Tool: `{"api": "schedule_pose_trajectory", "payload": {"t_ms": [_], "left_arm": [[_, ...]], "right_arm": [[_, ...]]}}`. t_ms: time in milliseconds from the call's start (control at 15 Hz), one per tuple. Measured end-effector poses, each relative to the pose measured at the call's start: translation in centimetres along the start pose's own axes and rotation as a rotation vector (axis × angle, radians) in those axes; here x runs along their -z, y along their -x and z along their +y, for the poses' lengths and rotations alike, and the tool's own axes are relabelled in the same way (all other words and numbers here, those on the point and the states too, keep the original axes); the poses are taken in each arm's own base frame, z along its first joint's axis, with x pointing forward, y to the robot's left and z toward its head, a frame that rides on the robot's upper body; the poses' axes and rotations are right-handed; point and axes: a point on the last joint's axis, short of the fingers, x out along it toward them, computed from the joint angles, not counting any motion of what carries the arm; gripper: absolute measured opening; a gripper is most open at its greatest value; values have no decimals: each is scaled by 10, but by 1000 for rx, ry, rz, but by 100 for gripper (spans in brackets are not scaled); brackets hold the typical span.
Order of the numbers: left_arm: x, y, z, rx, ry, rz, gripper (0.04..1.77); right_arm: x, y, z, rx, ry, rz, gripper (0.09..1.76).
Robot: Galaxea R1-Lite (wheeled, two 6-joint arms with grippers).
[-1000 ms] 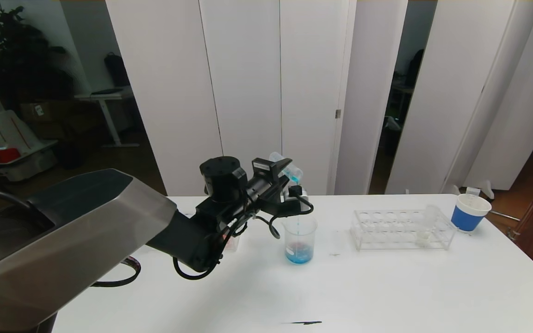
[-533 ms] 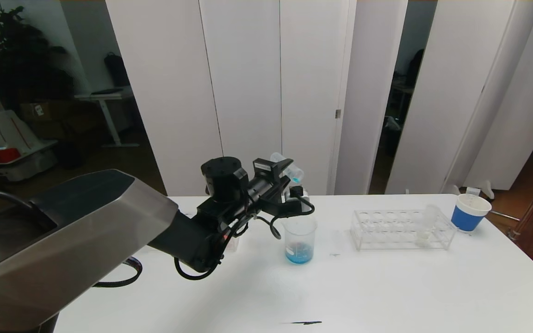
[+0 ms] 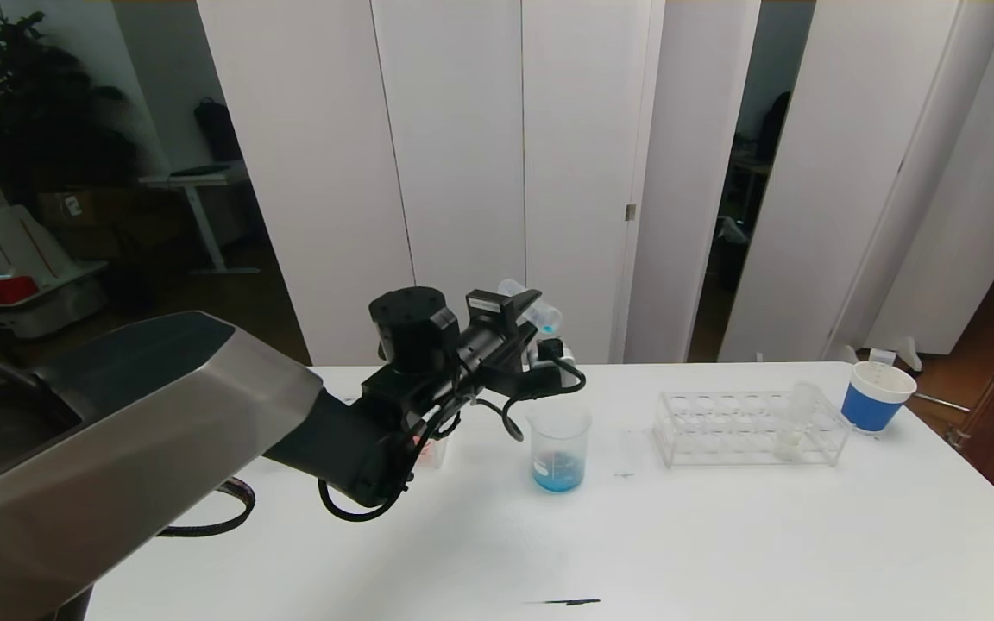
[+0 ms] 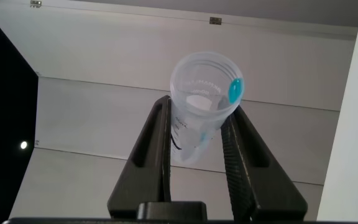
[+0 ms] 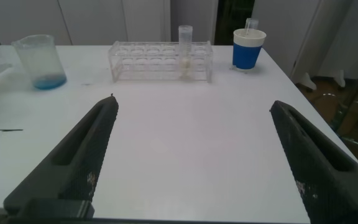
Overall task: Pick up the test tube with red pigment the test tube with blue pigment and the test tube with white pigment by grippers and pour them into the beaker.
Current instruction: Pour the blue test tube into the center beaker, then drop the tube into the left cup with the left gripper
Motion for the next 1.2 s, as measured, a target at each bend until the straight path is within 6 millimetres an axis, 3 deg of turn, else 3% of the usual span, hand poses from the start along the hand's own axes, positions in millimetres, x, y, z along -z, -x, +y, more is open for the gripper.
{"api": "schedule_pose_trajectory", "payload": {"t_ms": [533, 867, 1200], "left_arm": [[-2, 15, 51, -107, 317, 233, 58], [2, 34, 85, -88, 732, 485, 58], [27, 61, 109, -155, 1076, 656, 58]], "right_arm": [[0, 0, 0, 0, 0, 0, 175], [0, 0, 0, 0, 0, 0, 175], [0, 0, 0, 0, 0, 0, 175]]}}
